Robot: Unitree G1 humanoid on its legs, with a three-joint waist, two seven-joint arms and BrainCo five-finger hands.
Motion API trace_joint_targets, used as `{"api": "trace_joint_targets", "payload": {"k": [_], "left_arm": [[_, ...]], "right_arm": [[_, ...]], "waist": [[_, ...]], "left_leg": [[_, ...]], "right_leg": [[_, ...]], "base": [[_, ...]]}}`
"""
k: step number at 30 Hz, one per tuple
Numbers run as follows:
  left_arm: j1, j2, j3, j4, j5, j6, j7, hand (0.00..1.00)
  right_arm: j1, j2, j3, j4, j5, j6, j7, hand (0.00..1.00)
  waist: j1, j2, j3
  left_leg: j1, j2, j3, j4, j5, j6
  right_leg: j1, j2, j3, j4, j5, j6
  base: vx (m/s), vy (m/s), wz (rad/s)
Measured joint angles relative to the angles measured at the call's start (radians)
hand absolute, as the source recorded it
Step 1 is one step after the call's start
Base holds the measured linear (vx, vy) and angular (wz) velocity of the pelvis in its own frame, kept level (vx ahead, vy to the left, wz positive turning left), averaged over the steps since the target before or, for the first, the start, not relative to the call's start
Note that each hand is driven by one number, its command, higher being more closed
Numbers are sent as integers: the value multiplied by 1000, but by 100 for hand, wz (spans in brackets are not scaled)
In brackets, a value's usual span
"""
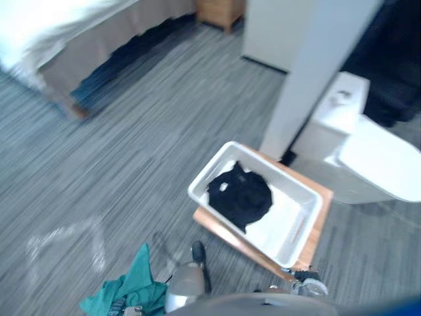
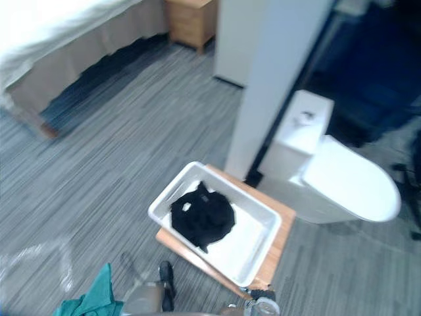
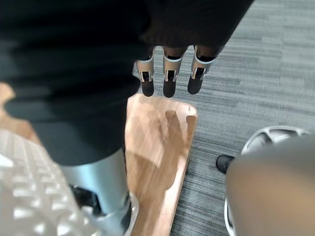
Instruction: Tidy the bed and pick cloth on bed and put in laundry
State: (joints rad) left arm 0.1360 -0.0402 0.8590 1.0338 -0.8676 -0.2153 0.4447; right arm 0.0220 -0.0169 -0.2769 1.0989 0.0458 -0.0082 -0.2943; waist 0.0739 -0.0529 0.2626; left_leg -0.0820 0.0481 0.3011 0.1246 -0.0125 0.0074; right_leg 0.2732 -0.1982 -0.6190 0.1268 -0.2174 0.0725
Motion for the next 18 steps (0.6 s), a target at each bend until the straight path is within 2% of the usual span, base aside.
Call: {"api": "trace_joint_targets", "payload": {"k": [3,6,7,8,9,11,12,14,15,16,17,18], "left_arm": [[-15,15,45,-58,-39,-20,16,100],[-74,89,155,-177,-64,-35,40,100],[-95,175,283,-215,-68,-29,30,100],[-95,291,356,-234,-91,-22,-10,100],[-96,348,373,-254,-92,-30,-11,100],[-104,547,431,-294,-92,-80,-21,100],[-110,591,453,-293,-92,-82,-26,100],[-173,737,550,-269,-89,-86,-35,100],[-235,877,530,-162,-54,-92,-30,100],[-249,908,512,-137,-37,-96,-25,100],[-317,1026,411,-52,25,-99,-5,100],[-396,1108,303,-32,74,-83,4,100]], "right_arm": [[26,1,-25,-2,30,-12,-1,0],[33,10,-37,0,42,-21,8,0],[33,9,-60,-6,52,-22,16,0],[38,2,-80,-11,64,-30,24,0],[43,0,-95,-14,68,-31,24,0],[60,-3,-149,-19,69,-30,27,0],[60,-6,-160,-20,68,-30,28,0],[60,-27,-189,-25,68,-25,46,0],[65,-53,-190,-25,64,-19,56,0],[65,-57,-190,-24,64,-19,57,0],[64,-67,-190,-24,58,-18,58,0],[59,-72,-190,-24,55,-18,58,0]], "waist": [[23,-11,1],[46,-24,-3],[41,-37,-12],[34,-43,-16],[35,-42,-18],[43,-32,-42],[44,-27,-44],[48,-3,-58],[52,13,-72],[53,15,-78],[53,17,-102],[53,17,-124]], "left_leg": [[16,-38,-62,-50,24,12],[30,-54,-106,-92,46,20],[35,-59,-119,-92,43,17],[45,-56,-118,-100,42,13],[53,-53,-117,-115,41,10],[82,-45,-110,-198,81,-2],[95,-43,-104,-218,89,-2],[119,-30,-72,-223,87,-10],[137,-26,-49,-224,77,-9],[139,-25,-41,-224,76,-10],[140,-24,-33,-227,74,-13],[138,-21,-27,-226,75,-15]], "right_leg": [[-7,-20,4,52,4,-4],[-1,-9,23,41,14,-13],[7,-7,28,37,23,-8],[20,0,29,24,33,7],[23,5,29,20,38,10],[12,20,32,9,47,5],[13,22,34,8,48,4],[11,26,81,9,56,-8],[12,24,118,11,57,-6],[12,24,125,11,58,-6],[9,24,147,9,57,-5],[3,26,158,5,57,-6]], "base": [[64,221,84],[31,99,42],[19,-10,7],[19,-34,-1],[4,-51,-6],[8,-42,-10],[18,-21,-25],[19,6,-47],[18,16,-43],[23,9,-40],[15,-12,-28],[19,-17,-29]]}}
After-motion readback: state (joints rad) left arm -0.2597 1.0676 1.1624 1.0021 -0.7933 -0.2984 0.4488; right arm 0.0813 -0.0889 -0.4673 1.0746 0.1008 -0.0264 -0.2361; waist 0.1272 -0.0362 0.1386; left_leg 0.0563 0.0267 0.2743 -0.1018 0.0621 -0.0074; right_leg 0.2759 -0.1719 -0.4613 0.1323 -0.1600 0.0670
